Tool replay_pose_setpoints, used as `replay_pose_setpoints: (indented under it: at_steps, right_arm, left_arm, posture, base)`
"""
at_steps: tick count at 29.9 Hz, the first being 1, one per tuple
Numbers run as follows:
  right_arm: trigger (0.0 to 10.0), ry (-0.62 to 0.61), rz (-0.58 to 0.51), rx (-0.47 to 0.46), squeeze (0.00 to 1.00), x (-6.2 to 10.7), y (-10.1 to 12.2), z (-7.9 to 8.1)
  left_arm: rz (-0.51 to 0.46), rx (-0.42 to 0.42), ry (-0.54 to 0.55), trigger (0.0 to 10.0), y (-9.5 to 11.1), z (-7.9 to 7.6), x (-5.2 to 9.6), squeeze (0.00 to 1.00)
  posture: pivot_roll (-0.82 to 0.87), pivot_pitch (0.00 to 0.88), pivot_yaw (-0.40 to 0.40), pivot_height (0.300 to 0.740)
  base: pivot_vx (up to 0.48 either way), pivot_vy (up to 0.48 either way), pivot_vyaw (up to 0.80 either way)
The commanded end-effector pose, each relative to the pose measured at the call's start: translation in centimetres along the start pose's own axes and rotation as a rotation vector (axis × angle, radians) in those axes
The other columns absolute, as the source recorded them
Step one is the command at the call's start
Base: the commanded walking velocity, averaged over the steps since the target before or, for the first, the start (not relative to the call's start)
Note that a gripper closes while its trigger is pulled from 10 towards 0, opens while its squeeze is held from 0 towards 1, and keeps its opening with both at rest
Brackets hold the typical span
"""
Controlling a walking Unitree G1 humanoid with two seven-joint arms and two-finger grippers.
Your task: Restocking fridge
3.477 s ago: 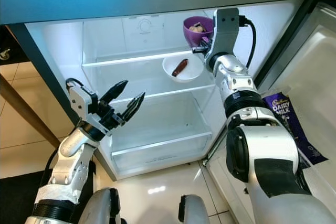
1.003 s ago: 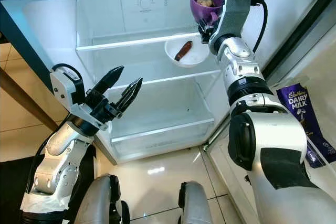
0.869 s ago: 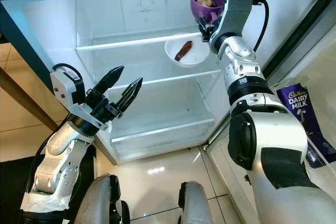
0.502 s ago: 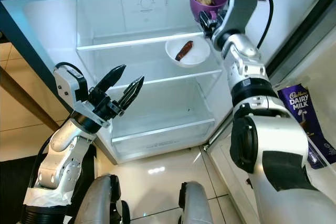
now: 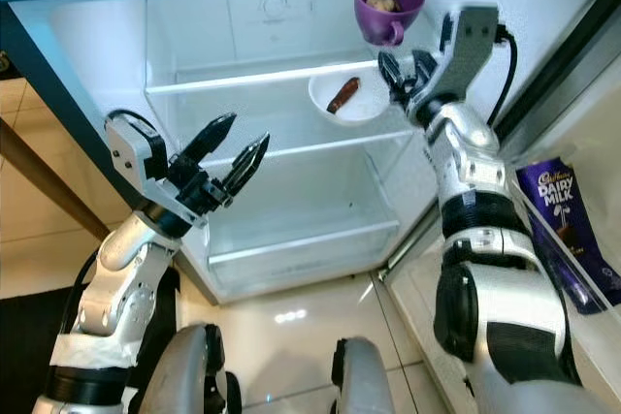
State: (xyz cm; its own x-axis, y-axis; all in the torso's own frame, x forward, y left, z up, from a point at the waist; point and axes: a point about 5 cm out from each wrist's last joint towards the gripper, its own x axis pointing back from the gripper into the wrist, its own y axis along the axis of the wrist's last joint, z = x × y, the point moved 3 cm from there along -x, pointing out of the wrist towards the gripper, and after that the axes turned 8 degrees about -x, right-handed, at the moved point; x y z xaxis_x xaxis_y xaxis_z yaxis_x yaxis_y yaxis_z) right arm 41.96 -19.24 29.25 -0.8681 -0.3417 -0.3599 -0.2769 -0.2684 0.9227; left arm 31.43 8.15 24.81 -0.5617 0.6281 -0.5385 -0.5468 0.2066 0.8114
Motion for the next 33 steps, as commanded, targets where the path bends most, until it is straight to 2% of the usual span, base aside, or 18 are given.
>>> replay_pose_setpoints:
  at_steps: [1,4,5,13,15,17,20,23,24,26,28,30,33]
  right_arm:
    - [10.0,0.095,-0.02,-0.009,0.0,1.0,0.1,0.9]
    - [10.0,0.136,-0.016,0.01,0.0,1.7,-0.2,1.5]
    - [10.0,0.174,-0.012,0.02,0.0,2.6,-0.5,2.0]
    - [10.0,0.253,0.009,0.01,0.0,4.4,-1.3,2.9]
    - [10.0,0.311,0.036,0.002,0.0,5.6,-2.0,3.8]
    - [10.0,0.311,0.036,0.002,0.0,5.6,-2.0,3.8]
    - [10.0,0.341,0.073,-0.033,0.0,6.5,-3.2,5.1]
    - [10.0,0.379,0.088,-0.092,0.0,6.9,-4.3,7.1]
    - [10.0,0.379,0.088,-0.092,0.0,6.9,-4.3,7.1]
    - [10.0,0.362,0.114,-0.145,0.0,6.9,-5.5,7.9]
    - [10.0,0.362,0.114,-0.145,0.0,6.9,-5.5,7.9]
    - [10.0,0.316,0.139,-0.187,0.0,6.8,-6.7,8.1]
    - [10.0,0.252,0.155,-0.207,0.0,6.8,-7.8,7.7]
  left_arm:
    - [-0.012,0.012,-0.01,10.0,-0.1,-0.2,0.0,0.0]
    - [-0.011,0.015,-0.015,10.0,-0.2,-0.2,0.0,0.0]
    - [-0.012,0.017,-0.02,10.0,-0.3,-0.3,-0.1,0.0]
    - [-0.017,0.021,-0.029,10.0,-0.5,-0.4,-0.4,0.0]
    - [-0.011,0.028,-0.037,10.0,-0.7,-0.6,-0.4,0.0]
    - [-0.011,0.028,-0.037,10.0,-0.7,-0.6,-0.4,0.0]
    - [0.007,0.043,-0.049,10.0,-1.5,-1.1,-0.4,0.0]
    - [0.031,0.072,-0.061,10.0,-2.4,-1.8,-0.4,0.0]
    - [0.031,0.072,-0.061,10.0,-2.4,-1.8,-0.4,0.0]
    - [0.063,0.101,-0.084,10.0,-3.6,-2.8,-0.1,0.0]
    - [0.063,0.101,-0.084,10.0,-3.6,-2.8,-0.1,0.0]
    - [0.094,0.122,-0.098,10.0,-4.7,-3.6,0.2,0.0]
    - [0.121,0.129,-0.092,10.0,-5.5,-3.9,0.6,0.0]
  posture:
    - [0.02,0.212,-0.014,0.601]
    - [0.01,0.207,-0.009,0.601]
    - [0.01,0.203,-0.009,0.601]
    - [0.0,0.191,-0.007,0.601]
    - [0.0,0.184,-0.007,0.601]
    - [0.0,0.184,-0.007,0.601]
    - [-0.01,0.175,-0.01,0.601]
    - [-0.01,0.168,-0.009,0.601]
    - [-0.01,0.168,-0.009,0.601]
    - [-0.01,0.159,-0.008,0.601]
    - [-0.01,0.159,-0.008,0.601]
    - [-0.01,0.152,-0.007,0.601]
    - [-0.01,0.148,-0.005,0.601]
  base:
    - [0.0,0.0,0.0]
    - [0.0,0.0,0.0]
    - [0.0,0.0,0.0]
    - [0.0,0.0,0.0]
    - [0.0,0.0,0.0]
    - [0.0,0.0,0.0]
    - [0.0,0.0,0.0]
    - [0.0,0.0,0.0]
    - [0.0,0.0,0.0]
    - [0.0,0.0,0.0]
    - [0.0,0.0,0.0]
    - [0.0,0.0,0.0]
    - [0.0,0.0,0.0]
